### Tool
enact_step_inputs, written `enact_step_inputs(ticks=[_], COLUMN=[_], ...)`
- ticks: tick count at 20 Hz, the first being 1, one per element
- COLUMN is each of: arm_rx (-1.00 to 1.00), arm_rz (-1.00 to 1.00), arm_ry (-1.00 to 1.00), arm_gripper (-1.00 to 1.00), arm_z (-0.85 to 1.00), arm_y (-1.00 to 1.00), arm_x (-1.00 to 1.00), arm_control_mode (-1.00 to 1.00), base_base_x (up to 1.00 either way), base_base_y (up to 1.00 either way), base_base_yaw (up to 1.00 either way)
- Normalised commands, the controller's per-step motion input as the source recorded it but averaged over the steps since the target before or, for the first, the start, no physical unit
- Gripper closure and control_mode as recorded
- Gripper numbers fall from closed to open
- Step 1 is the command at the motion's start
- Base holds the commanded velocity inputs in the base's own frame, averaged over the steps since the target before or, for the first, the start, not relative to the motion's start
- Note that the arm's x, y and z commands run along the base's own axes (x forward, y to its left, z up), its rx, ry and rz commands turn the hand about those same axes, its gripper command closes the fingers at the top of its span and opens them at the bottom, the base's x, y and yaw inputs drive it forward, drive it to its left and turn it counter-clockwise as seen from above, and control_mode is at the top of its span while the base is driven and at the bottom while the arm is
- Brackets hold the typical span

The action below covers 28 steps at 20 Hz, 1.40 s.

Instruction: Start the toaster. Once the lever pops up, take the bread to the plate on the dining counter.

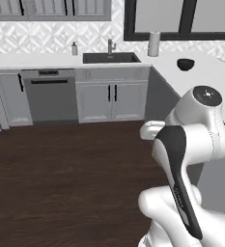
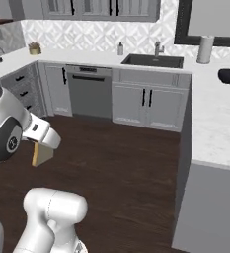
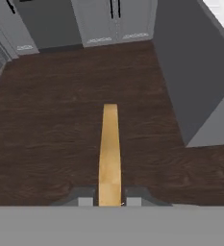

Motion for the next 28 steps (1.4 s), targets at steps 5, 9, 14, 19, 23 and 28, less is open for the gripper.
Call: enact_step_inputs(ticks=[5,9,14,19,23,28], arm_rx=[0.0,0.0,0.0,0.0,0.0,0.0], arm_rz=[0.0,0.0,0.0,0.0,0.0,0.0], arm_ry=[0.0,0.0,0.0,0.0,0.0,0.0], arm_gripper=[1.0,1.0,1.0,1.0,1.0,1.0], arm_z=[0.0,0.0,0.0,0.0,0.0,0.0], arm_y=[0.0,0.0,0.0,0.0,0.0,0.0], arm_x=[0.0,0.0,0.0,0.0,0.0,0.0], arm_control_mode=[1.0,1.0,1.0,1.0,1.0,1.0], base_base_x=[0.0,0.0,0.13,0.21,0.24,0.36], base_base_y=[-1.0,-1.0,-1.0,-1.0,-1.0,-1.0], base_base_yaw=[0.0,0.0,0.0,0.0,0.0,0.0])
